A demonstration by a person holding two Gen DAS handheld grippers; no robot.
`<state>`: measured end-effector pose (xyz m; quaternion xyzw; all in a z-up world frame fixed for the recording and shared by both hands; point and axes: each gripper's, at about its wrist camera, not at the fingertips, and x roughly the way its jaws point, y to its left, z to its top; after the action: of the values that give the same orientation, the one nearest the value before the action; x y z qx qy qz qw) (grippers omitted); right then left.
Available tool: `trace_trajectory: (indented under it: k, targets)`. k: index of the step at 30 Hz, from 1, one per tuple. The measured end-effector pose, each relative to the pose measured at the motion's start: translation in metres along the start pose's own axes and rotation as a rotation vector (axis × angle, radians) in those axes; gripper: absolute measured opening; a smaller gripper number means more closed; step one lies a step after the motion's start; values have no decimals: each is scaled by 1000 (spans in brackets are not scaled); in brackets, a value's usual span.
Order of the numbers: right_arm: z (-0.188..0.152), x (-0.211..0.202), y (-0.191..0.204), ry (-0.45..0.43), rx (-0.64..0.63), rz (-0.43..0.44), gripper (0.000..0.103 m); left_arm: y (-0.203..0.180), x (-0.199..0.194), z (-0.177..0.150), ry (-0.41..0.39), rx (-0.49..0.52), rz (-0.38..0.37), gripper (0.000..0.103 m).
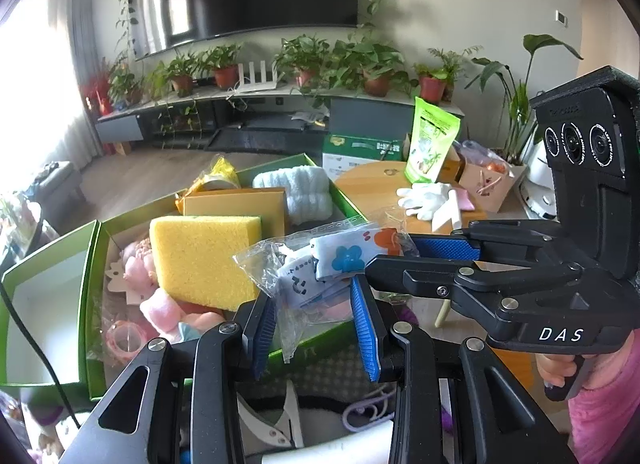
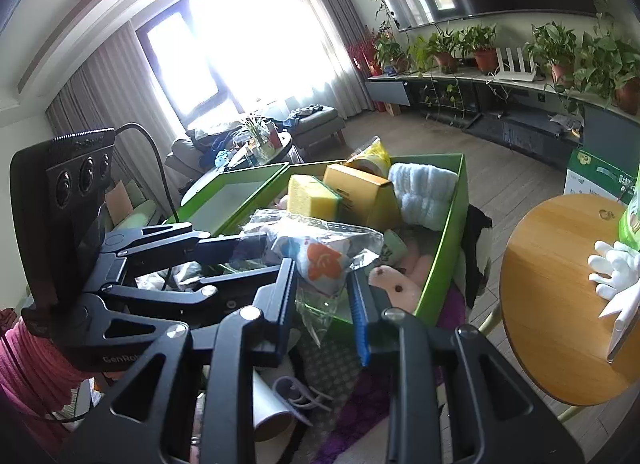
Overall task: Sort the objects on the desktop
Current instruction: 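Lower the clear bag into the green box and open the right gripper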
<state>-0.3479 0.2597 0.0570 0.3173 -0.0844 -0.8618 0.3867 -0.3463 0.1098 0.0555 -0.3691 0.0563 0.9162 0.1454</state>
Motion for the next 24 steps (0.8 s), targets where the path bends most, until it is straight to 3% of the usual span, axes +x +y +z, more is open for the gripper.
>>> trace_trajectory:
  k: [11,13,15,24]
  targets:
    - [0,21,-14,7,-9,-51,27,6,28,4,81,-34,53,35]
    - [0,23,-18,6,10,-72,31,8,31,2,102,-45,59,37]
    - [-1,23,-21,4,29,-89,43,10,30,1,109,-52,69,40]
    - [-2,26,-17,17,23,-86,48,17,14,0,42,-99,118,44]
